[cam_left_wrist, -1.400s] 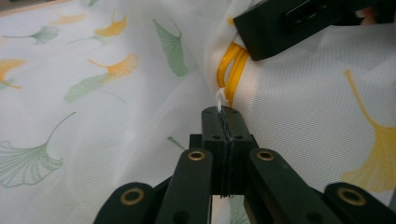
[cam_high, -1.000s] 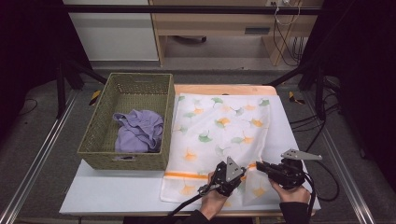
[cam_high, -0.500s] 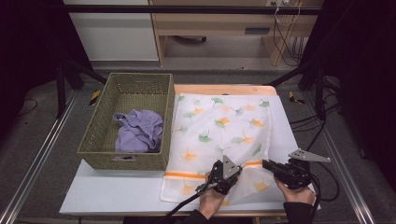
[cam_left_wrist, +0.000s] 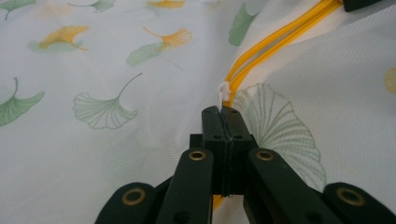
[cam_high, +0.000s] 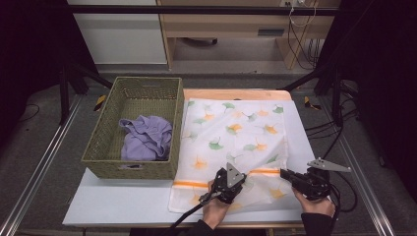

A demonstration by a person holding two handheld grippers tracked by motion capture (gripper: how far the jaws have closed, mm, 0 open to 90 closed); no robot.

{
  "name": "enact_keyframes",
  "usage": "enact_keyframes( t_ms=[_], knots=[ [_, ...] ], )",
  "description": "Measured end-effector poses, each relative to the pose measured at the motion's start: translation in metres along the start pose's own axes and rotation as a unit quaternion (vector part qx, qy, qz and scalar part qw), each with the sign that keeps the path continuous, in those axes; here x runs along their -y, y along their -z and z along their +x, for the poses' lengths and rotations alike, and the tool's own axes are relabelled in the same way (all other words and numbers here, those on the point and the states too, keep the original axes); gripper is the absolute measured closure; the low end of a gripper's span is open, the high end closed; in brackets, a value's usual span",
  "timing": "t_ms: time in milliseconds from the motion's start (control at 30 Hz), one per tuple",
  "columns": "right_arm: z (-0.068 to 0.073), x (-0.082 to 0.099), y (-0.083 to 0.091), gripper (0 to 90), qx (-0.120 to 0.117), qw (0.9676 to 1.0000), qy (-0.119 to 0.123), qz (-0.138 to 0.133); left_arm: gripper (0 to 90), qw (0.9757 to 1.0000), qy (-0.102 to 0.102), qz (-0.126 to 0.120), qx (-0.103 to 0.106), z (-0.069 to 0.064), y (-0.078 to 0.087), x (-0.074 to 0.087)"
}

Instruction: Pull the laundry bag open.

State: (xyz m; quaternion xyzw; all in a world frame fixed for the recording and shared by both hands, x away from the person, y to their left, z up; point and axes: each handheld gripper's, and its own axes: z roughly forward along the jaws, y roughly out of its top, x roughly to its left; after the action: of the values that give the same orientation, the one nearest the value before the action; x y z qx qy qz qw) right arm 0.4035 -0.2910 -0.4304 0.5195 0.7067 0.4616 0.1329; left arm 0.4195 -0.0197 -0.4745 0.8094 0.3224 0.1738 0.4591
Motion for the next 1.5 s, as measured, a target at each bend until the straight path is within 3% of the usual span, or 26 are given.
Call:
enact_keyframes(
  t_ms=[900,1000,1500],
  knots=[
    [-0.003,0.005,-0.005,85.3,0.012,0.9999,-0.003,0.009,89.1,0.999,0.003,0.011,-0.044,0.032,0.03,0.014],
    [-0.004,0.005,-0.004,85.3,0.011,0.9999,-0.006,0.007,89.0,0.9991,0.013,0.011,-0.039,0.038,0.034,0.017],
    [-0.003,0.006,-0.007,85.3,0.014,0.9998,-0.002,0.013,89.1,0.9983,0.008,0.019,-0.054,0.045,0.043,0.023]
  ],
)
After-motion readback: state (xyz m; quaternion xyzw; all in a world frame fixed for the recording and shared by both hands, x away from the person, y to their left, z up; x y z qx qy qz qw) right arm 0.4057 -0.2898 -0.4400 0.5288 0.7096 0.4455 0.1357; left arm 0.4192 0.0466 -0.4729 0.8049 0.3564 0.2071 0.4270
